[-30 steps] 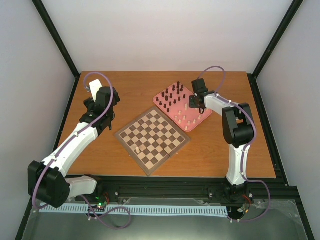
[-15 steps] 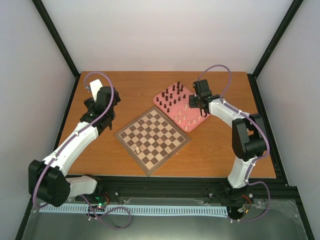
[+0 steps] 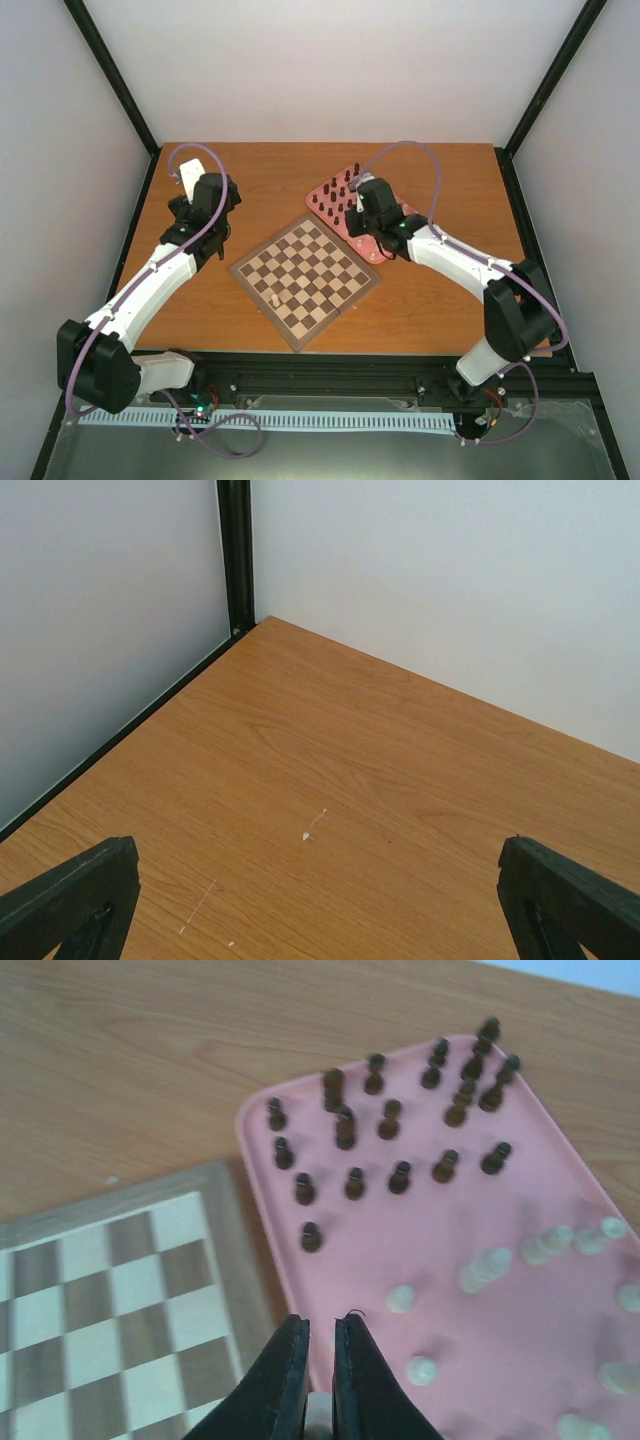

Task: Set up the chess pieces on the board
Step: Pick up the chess piece from the storage box, then place the chess piece on the chessboard.

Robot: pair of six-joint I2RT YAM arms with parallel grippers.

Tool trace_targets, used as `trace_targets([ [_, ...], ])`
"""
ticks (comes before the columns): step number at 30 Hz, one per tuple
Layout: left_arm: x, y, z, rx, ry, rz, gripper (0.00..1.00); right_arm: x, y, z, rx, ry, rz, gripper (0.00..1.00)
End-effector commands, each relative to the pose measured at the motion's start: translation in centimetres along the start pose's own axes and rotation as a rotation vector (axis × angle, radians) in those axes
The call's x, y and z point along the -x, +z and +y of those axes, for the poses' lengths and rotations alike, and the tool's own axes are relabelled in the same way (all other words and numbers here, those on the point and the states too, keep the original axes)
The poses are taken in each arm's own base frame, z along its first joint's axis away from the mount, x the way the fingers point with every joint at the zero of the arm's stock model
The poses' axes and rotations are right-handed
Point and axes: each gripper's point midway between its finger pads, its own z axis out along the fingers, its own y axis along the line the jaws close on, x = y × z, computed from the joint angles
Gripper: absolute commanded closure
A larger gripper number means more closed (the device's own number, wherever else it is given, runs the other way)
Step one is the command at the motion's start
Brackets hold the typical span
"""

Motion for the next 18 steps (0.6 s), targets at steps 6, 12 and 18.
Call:
trace_targets([
  [6, 1.7, -0.2, -0.1, 0.011, -0.008, -0.023, 0.0, -1.4, -3.1, 6.9, 0.093, -0.111, -0.081, 0.97],
  [12, 1.9, -0.6, -0.1, -0.009, -0.028, -0.035, 0.0, -4.1, -5.8, 14.2, 0.177, -0.231, -0.149, 0.97],
  [18, 1.8, -0.6, -0.3, -0.028, -0.034, -0.031, 0.0, -6.1, -7.7, 18.8, 0.257, -0.3, -0.164, 0.97],
])
